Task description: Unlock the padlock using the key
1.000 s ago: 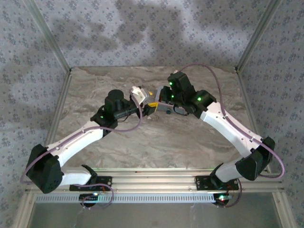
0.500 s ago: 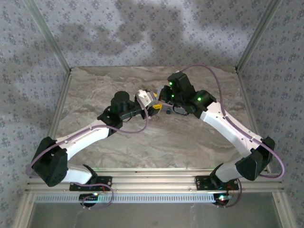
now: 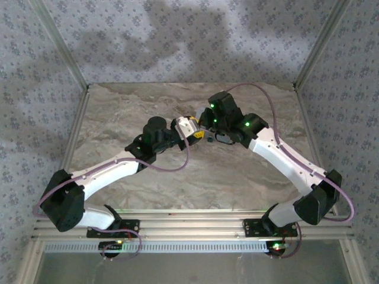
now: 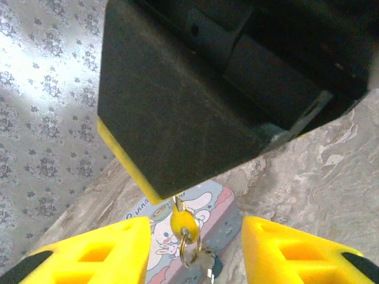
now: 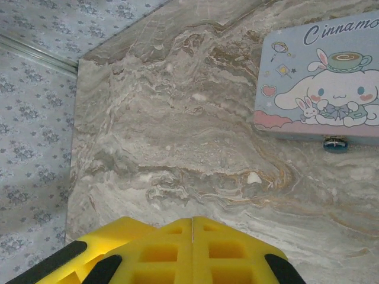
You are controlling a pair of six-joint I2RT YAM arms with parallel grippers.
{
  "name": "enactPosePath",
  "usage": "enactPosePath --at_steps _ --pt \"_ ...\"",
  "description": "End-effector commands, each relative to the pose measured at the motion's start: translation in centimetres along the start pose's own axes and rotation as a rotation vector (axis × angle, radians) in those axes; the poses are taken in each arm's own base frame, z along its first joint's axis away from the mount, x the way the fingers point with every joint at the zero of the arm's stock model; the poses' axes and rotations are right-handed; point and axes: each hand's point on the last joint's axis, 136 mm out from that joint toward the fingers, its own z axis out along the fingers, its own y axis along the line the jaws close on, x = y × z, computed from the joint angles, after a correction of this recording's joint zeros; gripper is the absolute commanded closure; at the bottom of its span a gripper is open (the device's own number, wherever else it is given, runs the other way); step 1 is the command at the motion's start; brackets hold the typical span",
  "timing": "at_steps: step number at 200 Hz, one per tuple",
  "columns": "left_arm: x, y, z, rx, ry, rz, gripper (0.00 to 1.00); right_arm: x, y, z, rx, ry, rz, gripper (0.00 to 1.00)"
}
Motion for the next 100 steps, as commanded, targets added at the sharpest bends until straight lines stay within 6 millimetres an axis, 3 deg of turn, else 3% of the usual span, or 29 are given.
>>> enactPosePath --at_steps 1,42,70,100 --pt "-1.42 0.67 0.26 -0.021 -0.027 0.017 0.59 0.27 0.07 -0.15 -0.007 0.003 0.024 1.0" --pt "-1.39 0.78 0.26 -0.03 -0.024 0.001 0.73 0.06 0.48 -0.15 -0.035 -0.011 0.04 1.0" --pt "-0.87 1.31 0.2 -0.059 0.013 -0.032 1.0 0.24 0.27 -0.08 -0.039 -0.009 0.055 1.0" --pt "-0.62 1.13 -0.04 -0.049 0.025 -0.051 1.0 0.19 0.36 -0.15 -0.053 -0.015 0.066 1.0"
